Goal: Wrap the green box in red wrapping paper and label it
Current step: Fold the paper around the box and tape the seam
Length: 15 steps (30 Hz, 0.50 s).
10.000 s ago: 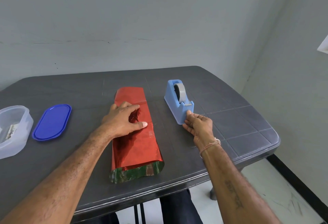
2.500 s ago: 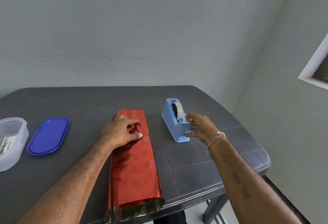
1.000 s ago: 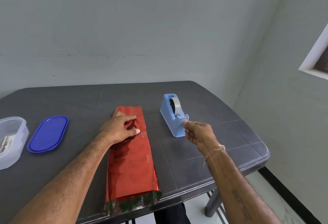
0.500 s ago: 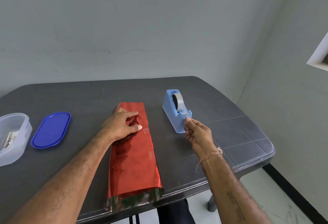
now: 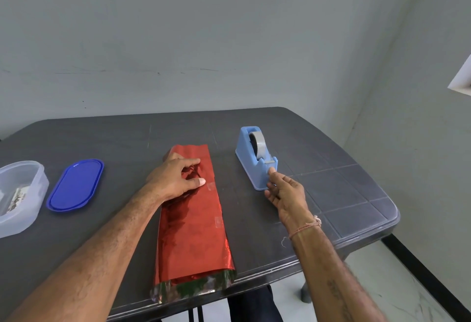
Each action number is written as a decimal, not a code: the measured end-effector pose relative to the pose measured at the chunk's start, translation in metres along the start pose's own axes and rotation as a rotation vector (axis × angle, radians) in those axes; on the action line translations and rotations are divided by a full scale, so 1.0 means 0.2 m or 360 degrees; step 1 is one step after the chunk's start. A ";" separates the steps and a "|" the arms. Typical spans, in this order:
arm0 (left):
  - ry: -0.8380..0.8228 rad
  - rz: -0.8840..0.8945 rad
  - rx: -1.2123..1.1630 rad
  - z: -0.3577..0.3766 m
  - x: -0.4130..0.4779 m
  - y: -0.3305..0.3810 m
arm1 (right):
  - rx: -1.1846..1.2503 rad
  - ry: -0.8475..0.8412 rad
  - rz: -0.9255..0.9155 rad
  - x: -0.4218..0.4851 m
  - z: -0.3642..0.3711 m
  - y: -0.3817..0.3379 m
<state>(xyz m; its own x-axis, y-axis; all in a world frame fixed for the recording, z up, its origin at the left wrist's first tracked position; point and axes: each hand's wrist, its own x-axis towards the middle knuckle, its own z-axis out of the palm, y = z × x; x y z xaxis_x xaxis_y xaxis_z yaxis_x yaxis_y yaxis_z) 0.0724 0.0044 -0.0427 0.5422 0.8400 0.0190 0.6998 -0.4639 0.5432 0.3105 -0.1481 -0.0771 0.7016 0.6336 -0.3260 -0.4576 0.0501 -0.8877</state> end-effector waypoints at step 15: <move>-0.0010 0.0012 0.0040 0.00 0.01 0.00 | -0.0417 0.0412 -0.0335 0.08 0.05 0.12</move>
<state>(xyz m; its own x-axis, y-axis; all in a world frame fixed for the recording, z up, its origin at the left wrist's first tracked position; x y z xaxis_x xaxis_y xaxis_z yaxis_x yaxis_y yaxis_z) 0.0727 0.0070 -0.0424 0.5501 0.8349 0.0178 0.7073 -0.4771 0.5216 0.3043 -0.1294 -0.1002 0.8943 0.4138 -0.1701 -0.1589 -0.0616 -0.9854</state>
